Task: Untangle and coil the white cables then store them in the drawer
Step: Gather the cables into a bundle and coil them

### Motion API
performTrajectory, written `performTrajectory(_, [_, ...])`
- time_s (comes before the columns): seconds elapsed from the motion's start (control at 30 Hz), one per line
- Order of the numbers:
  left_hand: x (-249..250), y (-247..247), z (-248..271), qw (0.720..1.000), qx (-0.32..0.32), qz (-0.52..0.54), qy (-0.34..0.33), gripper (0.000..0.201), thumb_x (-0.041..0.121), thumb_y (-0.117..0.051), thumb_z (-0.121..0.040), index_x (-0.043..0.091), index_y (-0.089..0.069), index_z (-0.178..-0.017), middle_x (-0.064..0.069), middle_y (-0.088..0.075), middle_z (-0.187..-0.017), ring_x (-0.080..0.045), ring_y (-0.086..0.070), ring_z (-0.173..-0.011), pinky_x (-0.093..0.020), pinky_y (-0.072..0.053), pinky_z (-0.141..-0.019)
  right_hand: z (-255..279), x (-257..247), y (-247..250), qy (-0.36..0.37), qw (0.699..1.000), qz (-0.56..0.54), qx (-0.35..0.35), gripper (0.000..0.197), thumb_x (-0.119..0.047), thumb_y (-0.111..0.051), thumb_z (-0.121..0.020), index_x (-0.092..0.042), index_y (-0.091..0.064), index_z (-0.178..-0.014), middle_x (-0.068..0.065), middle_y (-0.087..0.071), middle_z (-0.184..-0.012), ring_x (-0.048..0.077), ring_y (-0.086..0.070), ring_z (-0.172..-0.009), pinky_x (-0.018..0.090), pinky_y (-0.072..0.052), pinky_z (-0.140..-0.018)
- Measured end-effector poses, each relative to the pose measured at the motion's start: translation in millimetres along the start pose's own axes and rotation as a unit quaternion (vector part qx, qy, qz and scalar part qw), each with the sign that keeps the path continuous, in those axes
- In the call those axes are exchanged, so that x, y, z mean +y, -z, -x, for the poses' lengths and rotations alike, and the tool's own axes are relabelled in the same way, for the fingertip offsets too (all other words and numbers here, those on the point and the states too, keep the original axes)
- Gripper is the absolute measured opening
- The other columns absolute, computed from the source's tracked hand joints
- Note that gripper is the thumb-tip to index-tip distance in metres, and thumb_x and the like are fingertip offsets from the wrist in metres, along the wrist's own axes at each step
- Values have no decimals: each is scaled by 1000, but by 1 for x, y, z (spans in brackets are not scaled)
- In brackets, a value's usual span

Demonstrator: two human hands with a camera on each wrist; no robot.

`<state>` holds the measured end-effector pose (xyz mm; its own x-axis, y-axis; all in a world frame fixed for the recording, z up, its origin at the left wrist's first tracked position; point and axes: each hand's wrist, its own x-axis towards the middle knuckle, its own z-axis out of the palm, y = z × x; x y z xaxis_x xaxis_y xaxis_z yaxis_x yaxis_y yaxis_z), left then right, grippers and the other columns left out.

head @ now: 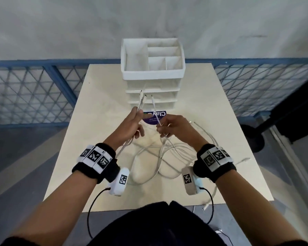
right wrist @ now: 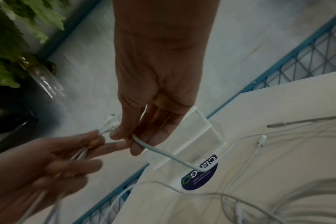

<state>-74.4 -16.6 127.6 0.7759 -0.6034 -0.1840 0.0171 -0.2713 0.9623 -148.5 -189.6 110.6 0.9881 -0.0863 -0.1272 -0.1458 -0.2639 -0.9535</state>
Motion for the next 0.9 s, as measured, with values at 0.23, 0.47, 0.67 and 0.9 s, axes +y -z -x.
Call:
performTrajectory(0.23, [3,-22,5,995,-33,90,4,25,39,-29,-101,22,-44,-89,-9,-65,-101,-17,-64,-86,-34,-55,-73,12,-7,-15,39,999,-7,8,22,-3,-72,-75,-20,-61,-67,16,-67,-75,21,-65,-61,22,-50,-55])
performTrajectory(0.47, [11,-33,25,958,-76,278,-4,27,26,-24,-102,15,-42,-85,-7,-63,-120,-9,-67,-75,-24,-48,-55,16,-11,-25,14,996,-84,4,12,-4,-73,-75,-10,-63,-76,-2,-67,-62,15,-66,-60,22,-53,-59])
performTrajectory(0.67, [28,-8,30,957,-110,263,-50,34,37,-18,-101,17,-45,-103,-1,-50,-143,-22,-59,-112,-32,-48,-89,13,-25,-42,-14,980,-122,-157,49,-2,-72,-76,1,-48,-119,18,-67,-111,25,-64,-106,34,-49,-97])
performTrajectory(0.9, [55,12,34,974,-105,169,-109,25,39,-20,-99,18,-30,-88,-6,-71,-107,-24,-69,-96,-34,-51,-93,14,-36,-82,12,968,-78,-238,20,-16,-62,-88,4,-65,-87,11,-70,-104,19,-64,-109,33,-45,-103])
